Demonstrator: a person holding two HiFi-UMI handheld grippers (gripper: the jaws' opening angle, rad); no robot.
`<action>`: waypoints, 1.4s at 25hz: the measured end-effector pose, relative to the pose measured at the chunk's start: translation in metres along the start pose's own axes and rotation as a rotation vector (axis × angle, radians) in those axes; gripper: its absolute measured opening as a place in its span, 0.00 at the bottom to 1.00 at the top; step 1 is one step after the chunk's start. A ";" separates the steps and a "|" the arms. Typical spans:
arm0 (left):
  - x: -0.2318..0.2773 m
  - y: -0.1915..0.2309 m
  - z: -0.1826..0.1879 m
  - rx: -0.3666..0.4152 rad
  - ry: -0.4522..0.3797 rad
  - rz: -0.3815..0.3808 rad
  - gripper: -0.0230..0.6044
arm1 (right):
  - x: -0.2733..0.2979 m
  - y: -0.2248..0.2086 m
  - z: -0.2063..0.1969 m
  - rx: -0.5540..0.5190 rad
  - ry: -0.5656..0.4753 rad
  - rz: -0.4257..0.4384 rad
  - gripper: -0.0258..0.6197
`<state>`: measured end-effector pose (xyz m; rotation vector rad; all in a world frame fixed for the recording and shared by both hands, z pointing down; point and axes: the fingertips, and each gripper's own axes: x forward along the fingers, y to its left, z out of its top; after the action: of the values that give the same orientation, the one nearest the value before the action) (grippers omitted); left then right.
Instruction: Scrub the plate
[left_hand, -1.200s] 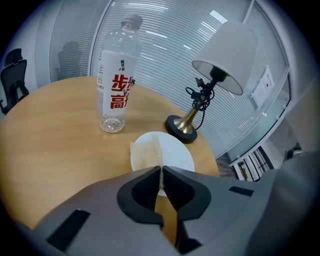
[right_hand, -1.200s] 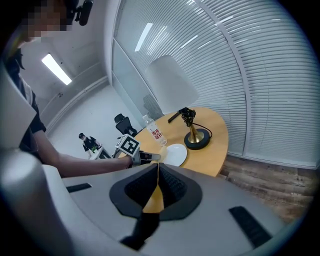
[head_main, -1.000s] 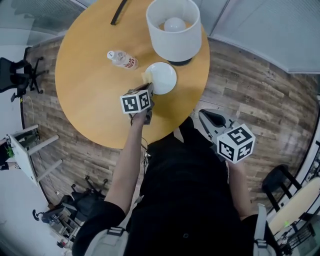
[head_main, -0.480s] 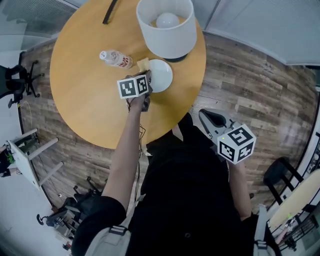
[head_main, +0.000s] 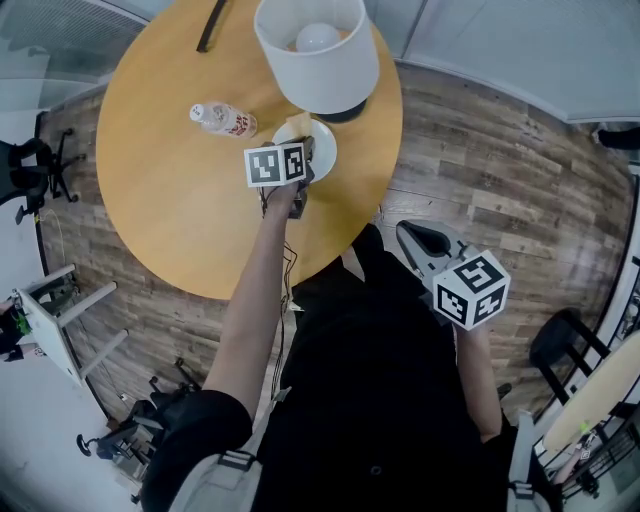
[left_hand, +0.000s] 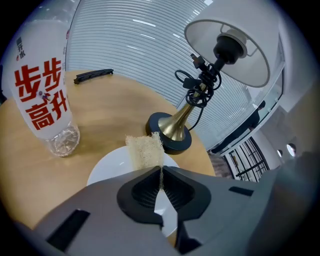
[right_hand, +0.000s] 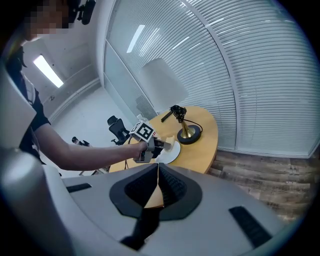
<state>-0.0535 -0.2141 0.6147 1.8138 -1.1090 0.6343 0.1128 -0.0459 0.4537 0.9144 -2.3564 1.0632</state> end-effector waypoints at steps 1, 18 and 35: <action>0.002 -0.005 -0.002 0.004 0.007 -0.008 0.07 | -0.001 0.000 -0.001 0.000 -0.001 0.001 0.07; 0.008 -0.055 -0.023 0.056 0.055 -0.099 0.07 | -0.002 -0.001 -0.002 0.000 -0.007 0.009 0.07; -0.021 0.024 -0.009 -0.130 -0.032 0.013 0.07 | -0.004 0.001 -0.007 -0.008 -0.002 0.014 0.07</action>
<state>-0.0845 -0.2024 0.6126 1.7122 -1.1576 0.5299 0.1156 -0.0388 0.4557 0.8981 -2.3707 1.0580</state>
